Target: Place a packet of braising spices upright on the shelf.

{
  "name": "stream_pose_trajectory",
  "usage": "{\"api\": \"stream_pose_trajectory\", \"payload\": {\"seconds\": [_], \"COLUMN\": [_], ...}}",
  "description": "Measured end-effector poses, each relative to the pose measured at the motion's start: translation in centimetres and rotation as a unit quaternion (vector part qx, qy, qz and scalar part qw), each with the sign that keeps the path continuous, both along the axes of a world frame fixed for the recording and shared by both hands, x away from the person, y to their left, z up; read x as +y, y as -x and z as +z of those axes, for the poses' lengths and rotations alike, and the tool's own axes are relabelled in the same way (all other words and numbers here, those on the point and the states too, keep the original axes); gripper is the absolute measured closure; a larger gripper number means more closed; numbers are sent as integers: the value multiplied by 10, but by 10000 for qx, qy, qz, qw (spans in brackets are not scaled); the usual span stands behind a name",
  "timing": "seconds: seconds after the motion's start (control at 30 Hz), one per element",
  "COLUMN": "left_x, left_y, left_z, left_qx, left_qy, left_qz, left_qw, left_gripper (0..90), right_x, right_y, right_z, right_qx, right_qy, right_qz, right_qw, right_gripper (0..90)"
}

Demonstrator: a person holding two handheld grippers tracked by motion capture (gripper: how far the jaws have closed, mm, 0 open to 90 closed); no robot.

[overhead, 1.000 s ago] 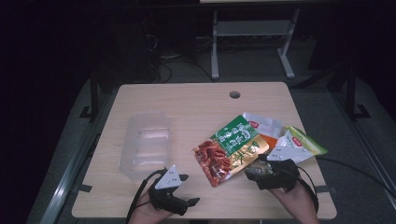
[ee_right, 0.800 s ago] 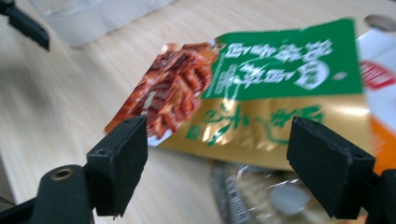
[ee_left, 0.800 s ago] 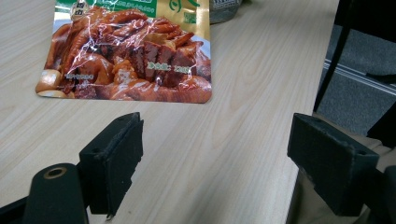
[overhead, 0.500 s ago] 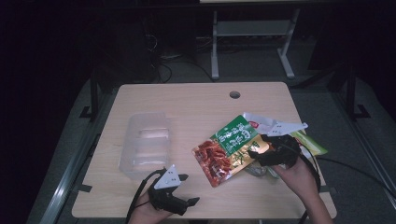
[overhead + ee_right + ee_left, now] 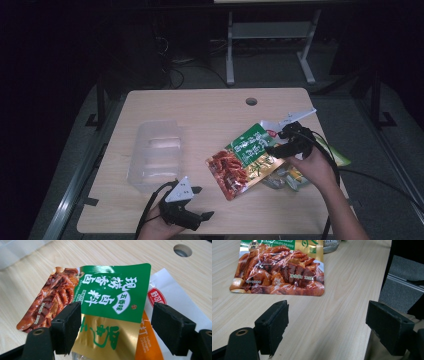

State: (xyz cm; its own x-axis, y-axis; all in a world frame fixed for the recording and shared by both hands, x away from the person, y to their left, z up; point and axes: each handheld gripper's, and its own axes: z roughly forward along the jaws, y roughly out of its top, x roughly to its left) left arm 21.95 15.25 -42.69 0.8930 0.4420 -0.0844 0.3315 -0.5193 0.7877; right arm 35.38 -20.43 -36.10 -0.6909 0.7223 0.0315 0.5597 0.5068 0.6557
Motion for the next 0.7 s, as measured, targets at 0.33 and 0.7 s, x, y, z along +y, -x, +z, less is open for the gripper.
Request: {"api": "stream_pose_trajectory", "payload": {"seconds": [0.33, 0.7], "left_x": [1, 0], "left_y": [-2, -2], "left_z": [1, 1], "left_qx": [13, 11], "left_qy": [-4, -1], "left_qz": [25, 22], "left_qw": [10000, 10000], "left_gripper": [180, 180], "right_x": [-3, -1], "right_y": [-21, -30], "right_z": [-15, -27], "right_qx": [451, 793], "right_qy": [122, 280], "right_qz": [-116, -131], "right_qw": [9988, 9964], "right_gripper": [290, 333]}}
